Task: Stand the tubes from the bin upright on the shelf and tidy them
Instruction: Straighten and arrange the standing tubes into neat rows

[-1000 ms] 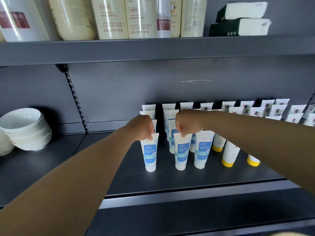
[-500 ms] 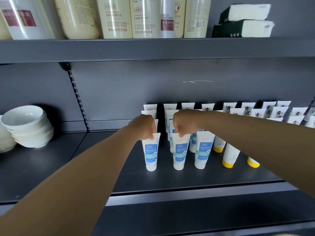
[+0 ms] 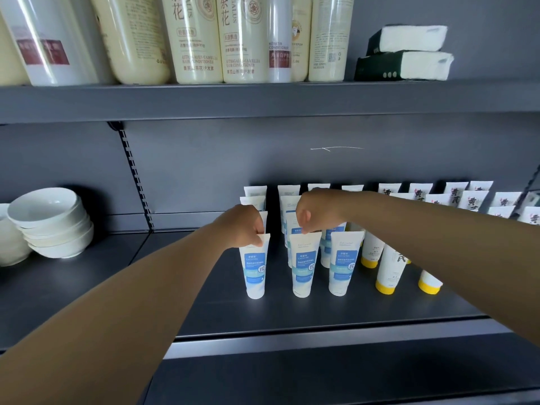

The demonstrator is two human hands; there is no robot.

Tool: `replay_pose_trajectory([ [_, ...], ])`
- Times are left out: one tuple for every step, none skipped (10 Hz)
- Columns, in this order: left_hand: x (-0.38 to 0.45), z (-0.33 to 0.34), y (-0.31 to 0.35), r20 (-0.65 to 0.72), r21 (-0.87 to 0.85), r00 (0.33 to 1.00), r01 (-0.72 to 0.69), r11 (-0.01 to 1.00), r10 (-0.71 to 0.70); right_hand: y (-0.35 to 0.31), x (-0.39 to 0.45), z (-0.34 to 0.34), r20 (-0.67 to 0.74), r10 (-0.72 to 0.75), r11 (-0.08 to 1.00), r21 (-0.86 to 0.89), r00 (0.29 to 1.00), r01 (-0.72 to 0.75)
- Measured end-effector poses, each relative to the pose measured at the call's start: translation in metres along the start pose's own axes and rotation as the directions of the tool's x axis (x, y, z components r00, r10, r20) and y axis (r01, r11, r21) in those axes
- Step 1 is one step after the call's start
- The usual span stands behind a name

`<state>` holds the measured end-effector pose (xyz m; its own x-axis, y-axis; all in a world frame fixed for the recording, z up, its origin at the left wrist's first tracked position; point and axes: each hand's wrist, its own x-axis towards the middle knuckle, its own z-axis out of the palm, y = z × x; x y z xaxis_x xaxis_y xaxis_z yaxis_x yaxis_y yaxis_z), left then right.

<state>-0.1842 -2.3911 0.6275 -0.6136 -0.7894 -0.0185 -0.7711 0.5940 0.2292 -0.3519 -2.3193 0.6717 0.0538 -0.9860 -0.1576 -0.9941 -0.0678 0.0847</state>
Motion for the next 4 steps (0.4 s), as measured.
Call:
replay_pose_trajectory([
  [-0.003, -0.011, 0.009, -0.066, -0.034, 0.997, 0.034, 0.999, -0.036, 0.009, -0.003, -0.001, -0.073, 0.026, 1.000, -0.003, 0.997, -0.026],
  [-0.005, -0.021, 0.022, -0.137, -0.030, 0.989, 0.061, 0.998, -0.065, 0.019, -0.007, -0.001, -0.138, 0.050, 0.998, -0.022, 0.989, -0.054],
  [-0.014, -0.027, 0.041, -0.163, 0.032, 0.981, 0.109, 0.994, -0.103, 0.020, -0.020, 0.000, -0.164, 0.087, 0.994, -0.048, 0.983, -0.096],
  [-0.023, -0.026, 0.061, -0.173, 0.131, 0.975, 0.163, 0.978, -0.140, 0.020, -0.032, 0.003, -0.237, 0.098, 0.989, -0.088, 0.967, -0.122],
])
